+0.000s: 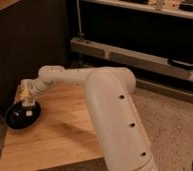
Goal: Place the bottle in the ceramic bowl
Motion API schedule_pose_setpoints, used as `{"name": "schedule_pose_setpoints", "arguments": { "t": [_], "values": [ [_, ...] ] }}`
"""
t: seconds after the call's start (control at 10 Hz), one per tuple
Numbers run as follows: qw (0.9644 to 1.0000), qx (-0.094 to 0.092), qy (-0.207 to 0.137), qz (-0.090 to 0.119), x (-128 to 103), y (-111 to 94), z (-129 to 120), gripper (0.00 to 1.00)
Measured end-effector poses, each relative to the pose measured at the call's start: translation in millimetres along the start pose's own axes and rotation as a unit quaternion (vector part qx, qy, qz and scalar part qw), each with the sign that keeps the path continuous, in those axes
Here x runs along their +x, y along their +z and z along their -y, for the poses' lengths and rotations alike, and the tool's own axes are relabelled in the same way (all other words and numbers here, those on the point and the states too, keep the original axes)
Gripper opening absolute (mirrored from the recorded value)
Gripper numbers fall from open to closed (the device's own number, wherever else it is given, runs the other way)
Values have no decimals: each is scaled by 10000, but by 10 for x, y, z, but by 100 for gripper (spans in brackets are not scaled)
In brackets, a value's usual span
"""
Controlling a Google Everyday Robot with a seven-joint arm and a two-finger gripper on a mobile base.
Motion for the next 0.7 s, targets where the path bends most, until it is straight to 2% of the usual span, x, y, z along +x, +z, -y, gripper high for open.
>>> {"name": "schedule_pose_setpoints", "arguments": {
  "t": [0.7],
  "values": [
    [10000,-15,-14,-6,0,5,-25,80]
  ]
}}
